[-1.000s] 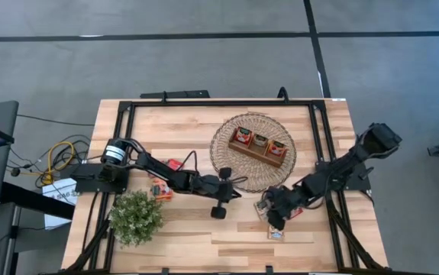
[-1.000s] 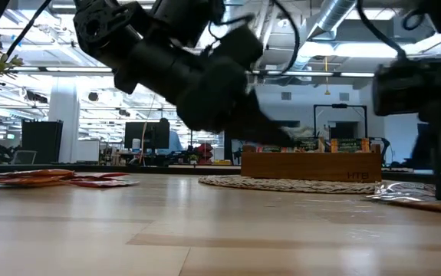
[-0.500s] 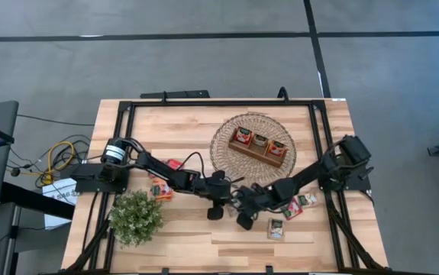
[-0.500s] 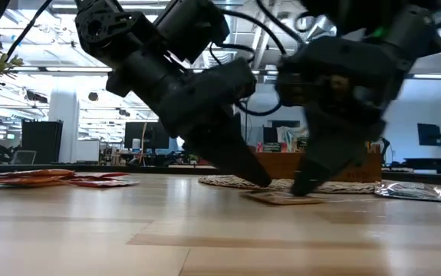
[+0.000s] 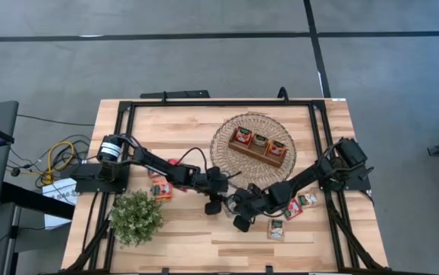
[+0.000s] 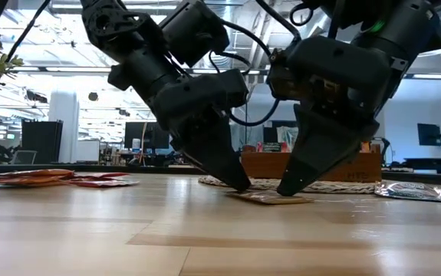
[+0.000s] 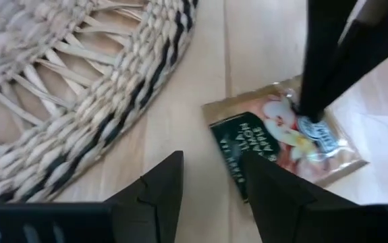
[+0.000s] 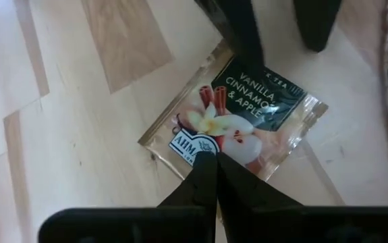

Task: Pick & Place Tea
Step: Put the brown tea bag into the middle section of the wooden organizer

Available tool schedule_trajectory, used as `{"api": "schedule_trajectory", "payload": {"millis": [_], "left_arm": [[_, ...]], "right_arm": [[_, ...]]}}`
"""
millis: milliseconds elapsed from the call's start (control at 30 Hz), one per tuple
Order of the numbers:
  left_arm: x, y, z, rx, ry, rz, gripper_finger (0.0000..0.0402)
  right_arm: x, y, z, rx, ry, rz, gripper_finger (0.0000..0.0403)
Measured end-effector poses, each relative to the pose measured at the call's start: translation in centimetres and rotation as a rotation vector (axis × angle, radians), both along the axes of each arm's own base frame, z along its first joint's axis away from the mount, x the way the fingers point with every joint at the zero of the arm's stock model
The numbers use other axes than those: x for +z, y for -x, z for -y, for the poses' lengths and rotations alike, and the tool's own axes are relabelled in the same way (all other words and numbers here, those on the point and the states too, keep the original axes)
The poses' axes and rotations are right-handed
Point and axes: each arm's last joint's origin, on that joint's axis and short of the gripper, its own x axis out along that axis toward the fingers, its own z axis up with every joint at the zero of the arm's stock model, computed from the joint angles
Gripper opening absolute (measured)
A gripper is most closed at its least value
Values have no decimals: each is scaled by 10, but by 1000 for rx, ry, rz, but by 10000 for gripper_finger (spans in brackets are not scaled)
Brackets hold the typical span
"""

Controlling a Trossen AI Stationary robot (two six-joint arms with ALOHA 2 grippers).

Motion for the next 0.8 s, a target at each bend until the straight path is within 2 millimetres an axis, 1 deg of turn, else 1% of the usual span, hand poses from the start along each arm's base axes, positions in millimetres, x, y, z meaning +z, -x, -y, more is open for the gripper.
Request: {"api": "schedule_trajectory", "payload": {"millis": [133, 267, 367, 533, 600, 700, 800], "left_arm": [[0, 0, -2, -8, 40, -16, 145], [0, 0, -4, -60, 118, -29, 144], [0, 0, -3, -49, 128, -33, 139], [-1, 1, -5, -30, 95, -37, 130], [2, 2, -5, -35, 73, -39, 126], [12, 8, -6, -61, 35, -52, 119], [22, 12, -1, -128, -22, -39, 112]], "right_arm": [[0, 0, 0, -23, 38, 17, 1], [0, 1, 0, -35, 80, 34, 0], [1, 1, -2, -35, 117, 49, 1], [1, 2, -3, -21, 131, 52, 0], [2, 2, -4, -13, 134, 54, 1], [12, 1, 0, -29, 110, 84, 8], [20, -2, 7, -31, 88, 95, 37]]}}
